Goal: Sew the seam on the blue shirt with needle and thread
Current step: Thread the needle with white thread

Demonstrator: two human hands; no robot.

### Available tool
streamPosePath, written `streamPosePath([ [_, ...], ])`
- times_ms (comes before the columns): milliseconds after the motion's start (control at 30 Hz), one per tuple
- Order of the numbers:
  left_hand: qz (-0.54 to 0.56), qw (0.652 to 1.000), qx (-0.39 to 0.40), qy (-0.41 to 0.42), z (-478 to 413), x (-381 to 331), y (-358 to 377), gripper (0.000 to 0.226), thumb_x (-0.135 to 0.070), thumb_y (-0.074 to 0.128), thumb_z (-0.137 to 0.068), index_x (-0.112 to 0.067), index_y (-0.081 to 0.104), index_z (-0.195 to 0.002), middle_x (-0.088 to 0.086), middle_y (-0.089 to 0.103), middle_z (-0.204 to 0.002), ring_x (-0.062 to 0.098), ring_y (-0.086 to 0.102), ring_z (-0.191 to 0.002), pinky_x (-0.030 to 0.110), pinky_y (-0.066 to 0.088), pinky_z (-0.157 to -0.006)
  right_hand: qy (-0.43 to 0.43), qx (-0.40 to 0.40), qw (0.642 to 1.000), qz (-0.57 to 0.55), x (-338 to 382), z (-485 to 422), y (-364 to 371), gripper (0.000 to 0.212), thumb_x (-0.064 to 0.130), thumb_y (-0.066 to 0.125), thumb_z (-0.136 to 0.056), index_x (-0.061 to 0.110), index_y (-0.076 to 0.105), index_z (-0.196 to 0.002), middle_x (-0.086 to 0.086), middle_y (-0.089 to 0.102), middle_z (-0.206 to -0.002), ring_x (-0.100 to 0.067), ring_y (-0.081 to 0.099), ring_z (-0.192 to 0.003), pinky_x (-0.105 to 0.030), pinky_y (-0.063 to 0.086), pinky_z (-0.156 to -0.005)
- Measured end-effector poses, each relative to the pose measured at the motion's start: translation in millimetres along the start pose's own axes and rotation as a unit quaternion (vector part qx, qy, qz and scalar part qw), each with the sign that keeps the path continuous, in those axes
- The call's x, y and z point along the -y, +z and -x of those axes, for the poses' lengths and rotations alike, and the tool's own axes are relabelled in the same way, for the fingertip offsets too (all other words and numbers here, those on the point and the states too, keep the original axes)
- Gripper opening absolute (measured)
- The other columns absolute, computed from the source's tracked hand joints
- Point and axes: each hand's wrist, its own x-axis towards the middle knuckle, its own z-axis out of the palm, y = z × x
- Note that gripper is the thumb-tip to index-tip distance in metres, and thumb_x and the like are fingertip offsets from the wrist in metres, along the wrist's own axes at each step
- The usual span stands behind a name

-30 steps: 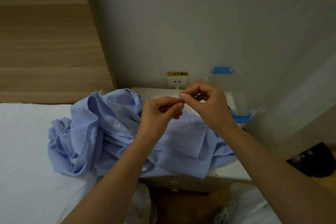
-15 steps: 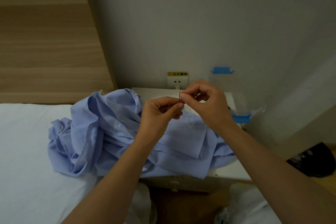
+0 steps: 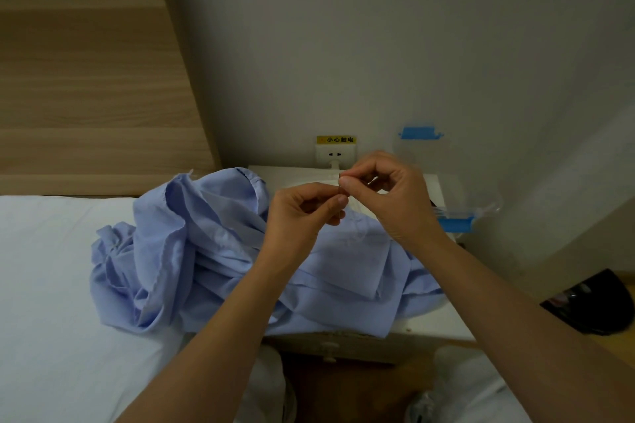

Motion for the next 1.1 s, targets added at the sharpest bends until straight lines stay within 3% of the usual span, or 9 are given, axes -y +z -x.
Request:
streamPosePath([
  [400,0.003,1.0,-0.002,0.003,-0.1,0.9,0.1,0.02,0.0,0.063,-0.085,-0.015,0.069,-0.098,0.009,0.071,-0.08,0.014,0.066,-0.067,0.019,0.055,-0.067,0.008,0.011,1.0,0.002,0.9,1.0,-1.0,0.003,0.019,0.072,-0.083,0.017,0.071,-0.085,0.003,0.068,-0.083,-0.015,0.064,-0.075,-0.027,0.054,-0.068],
  [867,-0.006,1.0,-0.005,0.006,-0.4,1.9,0.1,0.017,-0.001,0.063,-0.086,-0.009,0.069,-0.1,0.013,0.071,-0.081,0.015,0.066,-0.067,0.019,0.054,-0.067,0.03,0.024,0.999,-0.01,4.9,1.2,-2.0,0.004,0.013,0.072,-0.084,0.015,0.072,-0.086,0.007,0.068,-0.082,-0.008,0.062,-0.073,-0.016,0.048,-0.066],
  [1100,-0.027,0.997,-0.064,0.021,-2.4,1.5,-3.3,0.015,-0.006,0.064,-0.088,-0.004,0.07,-0.101,0.008,0.072,-0.081,0.011,0.069,-0.069,0.019,0.054,-0.067,0.036,0.028,0.999,-0.018,6.8,1.5,-3.0,0.005,0.015,0.073,-0.083,0.02,0.072,-0.085,0.01,0.067,-0.081,-0.007,0.061,-0.074,-0.015,0.047,-0.067],
])
